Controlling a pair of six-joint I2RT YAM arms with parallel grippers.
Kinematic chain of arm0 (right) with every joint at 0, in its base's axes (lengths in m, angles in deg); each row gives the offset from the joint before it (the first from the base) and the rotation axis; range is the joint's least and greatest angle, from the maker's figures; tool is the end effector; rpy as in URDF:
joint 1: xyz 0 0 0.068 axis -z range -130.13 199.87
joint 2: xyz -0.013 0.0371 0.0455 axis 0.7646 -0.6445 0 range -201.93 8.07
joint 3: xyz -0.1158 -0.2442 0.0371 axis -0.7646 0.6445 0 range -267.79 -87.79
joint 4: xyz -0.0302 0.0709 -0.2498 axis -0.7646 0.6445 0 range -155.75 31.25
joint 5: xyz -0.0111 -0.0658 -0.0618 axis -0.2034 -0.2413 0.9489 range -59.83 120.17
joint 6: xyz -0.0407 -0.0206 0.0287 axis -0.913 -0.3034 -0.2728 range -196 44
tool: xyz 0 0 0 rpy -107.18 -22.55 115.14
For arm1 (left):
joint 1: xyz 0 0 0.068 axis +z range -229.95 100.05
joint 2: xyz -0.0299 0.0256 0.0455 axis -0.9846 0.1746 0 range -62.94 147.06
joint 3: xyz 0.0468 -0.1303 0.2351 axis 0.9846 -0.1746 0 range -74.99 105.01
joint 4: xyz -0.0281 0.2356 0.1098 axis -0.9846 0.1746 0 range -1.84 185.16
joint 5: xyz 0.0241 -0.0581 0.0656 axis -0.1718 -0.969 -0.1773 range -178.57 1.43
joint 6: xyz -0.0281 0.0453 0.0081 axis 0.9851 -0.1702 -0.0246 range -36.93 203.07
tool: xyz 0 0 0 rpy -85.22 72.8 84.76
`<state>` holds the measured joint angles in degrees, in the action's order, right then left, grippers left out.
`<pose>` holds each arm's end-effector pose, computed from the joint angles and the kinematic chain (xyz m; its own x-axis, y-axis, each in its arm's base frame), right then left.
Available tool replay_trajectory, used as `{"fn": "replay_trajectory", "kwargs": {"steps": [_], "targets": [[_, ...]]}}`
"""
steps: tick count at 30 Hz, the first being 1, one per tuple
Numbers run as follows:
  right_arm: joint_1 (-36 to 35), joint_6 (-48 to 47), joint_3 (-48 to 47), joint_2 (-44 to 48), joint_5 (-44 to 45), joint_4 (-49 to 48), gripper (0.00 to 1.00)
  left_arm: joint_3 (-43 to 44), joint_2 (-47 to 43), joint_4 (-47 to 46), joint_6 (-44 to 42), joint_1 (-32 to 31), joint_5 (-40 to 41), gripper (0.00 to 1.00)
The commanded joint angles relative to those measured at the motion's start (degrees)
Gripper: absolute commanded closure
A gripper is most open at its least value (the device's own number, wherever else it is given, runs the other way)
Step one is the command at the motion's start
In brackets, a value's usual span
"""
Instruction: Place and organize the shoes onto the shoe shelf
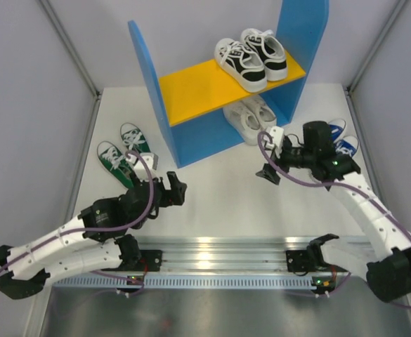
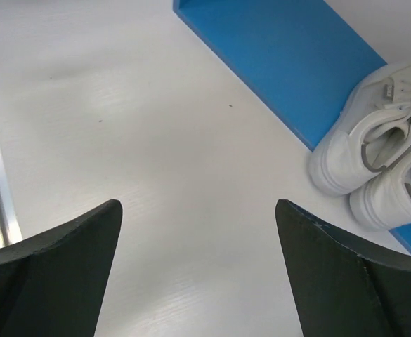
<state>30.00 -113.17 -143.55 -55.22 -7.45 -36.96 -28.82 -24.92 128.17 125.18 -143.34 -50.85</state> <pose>0.2132 0.1000 0.3162 -0.0017 -0.5096 -0.8604 -0.9197 0.3387 -0.1988 0.0789 -0.1090 0.3163 -0.4936 -0.1989 -0.8467 0.1937 0.9239 -0.3300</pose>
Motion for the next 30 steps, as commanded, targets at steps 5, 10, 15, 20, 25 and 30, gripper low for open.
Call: {"fn": "replay_trajectory", "kwargs": {"steps": [5,10,15,20,25,30], "targets": [[12.3,-4.8,8.7,11.9,-13.8,7.7,0.08,1.4,-3.2,5.3,3.9,5.4,11.1,0.16],[16.8,-6.1,8.4,12.2,-16.3,10.5,0.09,3.0,6.8,4.7,-0.4,21.4,-2.5,0.19],[17.8,-6.0,9.2,13.6,-14.3,10.1,0.08,-0.5,8.0,-2.9,-4.4,34.7,-11.6,0.2],[17.9,-5.4,8.9,13.4,-13.4,9.7,0.09,0.2,17.8,-13.2,-9.1,57.1,-34.1,0.38],[17.9,-5.5,9.0,13.7,-12.6,10.0,0.08,6.1,32.2,-17.9,-10.6,65.7,-37.5,0.45],[17.9,-5.7,8.9,13.9,-12.7,10.4,0.08,9.9,42.6,-20.8,-12.0,66.9,-35.9,0.5]]}}
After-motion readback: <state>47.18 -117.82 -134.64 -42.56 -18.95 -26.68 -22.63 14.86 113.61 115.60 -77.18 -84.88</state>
